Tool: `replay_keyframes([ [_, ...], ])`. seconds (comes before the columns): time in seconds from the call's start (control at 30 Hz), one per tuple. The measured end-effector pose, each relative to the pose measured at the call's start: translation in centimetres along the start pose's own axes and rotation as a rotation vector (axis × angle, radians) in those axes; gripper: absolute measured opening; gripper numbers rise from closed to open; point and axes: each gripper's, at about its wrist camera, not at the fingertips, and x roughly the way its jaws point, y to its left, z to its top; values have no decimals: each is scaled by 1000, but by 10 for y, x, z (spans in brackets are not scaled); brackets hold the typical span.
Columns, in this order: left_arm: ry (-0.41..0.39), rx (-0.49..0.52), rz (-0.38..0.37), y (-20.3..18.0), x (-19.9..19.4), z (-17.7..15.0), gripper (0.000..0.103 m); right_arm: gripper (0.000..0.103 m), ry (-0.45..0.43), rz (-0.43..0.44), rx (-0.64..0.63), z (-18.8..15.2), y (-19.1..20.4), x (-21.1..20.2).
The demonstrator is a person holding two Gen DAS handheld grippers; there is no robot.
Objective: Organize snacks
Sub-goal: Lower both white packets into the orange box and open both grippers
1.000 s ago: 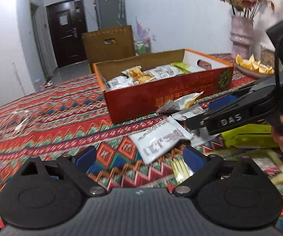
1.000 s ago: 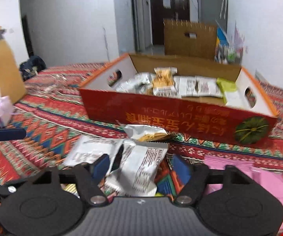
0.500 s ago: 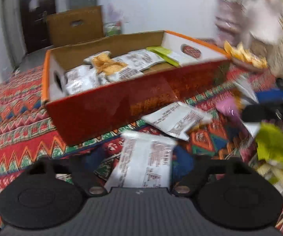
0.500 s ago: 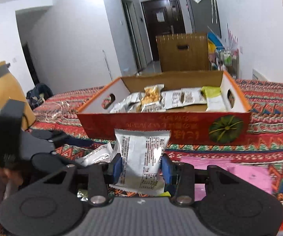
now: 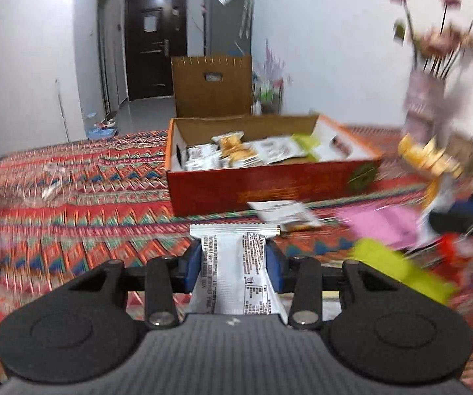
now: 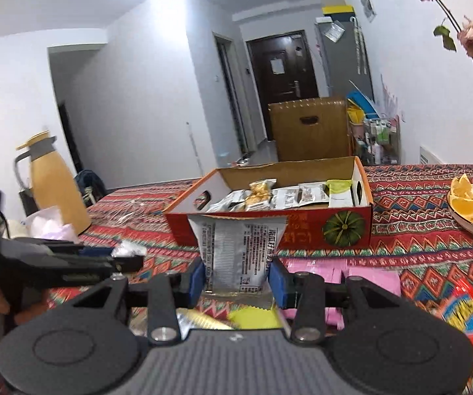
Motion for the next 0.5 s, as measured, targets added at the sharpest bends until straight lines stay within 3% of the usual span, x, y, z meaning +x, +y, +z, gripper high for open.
replay_keyframes([
  [0.17,25,-99,-51,-28,-43,-34,41,40,58,28,-5,-35,9,-32],
  [0.5,70,-12,-91,-69,-57,-59,41,40,91,22,38,-75,9,-67],
])
